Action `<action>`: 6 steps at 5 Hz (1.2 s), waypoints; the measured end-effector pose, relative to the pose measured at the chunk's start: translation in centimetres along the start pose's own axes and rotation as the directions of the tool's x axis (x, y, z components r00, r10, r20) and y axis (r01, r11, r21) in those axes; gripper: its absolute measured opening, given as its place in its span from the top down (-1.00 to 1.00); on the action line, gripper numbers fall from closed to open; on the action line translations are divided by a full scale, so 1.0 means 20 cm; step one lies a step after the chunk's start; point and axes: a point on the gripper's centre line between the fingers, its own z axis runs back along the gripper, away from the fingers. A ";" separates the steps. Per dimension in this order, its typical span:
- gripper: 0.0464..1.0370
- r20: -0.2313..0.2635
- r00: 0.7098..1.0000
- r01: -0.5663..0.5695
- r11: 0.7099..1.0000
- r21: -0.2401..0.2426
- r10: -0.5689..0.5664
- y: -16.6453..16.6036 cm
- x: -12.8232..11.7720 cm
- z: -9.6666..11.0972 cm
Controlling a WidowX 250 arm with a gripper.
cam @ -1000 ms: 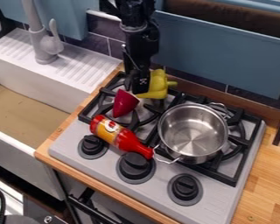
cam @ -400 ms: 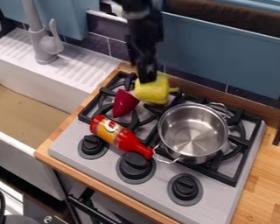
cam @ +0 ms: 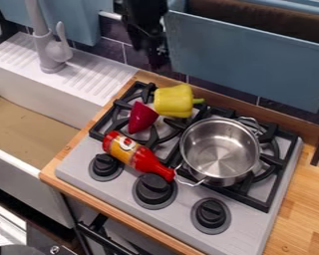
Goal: Put the yellow pepper on the left burner
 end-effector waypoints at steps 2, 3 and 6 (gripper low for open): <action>-0.92 0.035 0.993 -0.110 0.993 0.036 0.109 0.01 0.01 0.01; -0.92 0.048 0.980 -0.195 0.978 0.068 0.192 0.03 0.01 0.02; -0.92 0.008 0.919 -0.394 0.913 0.109 0.395 -0.12 -0.04 0.05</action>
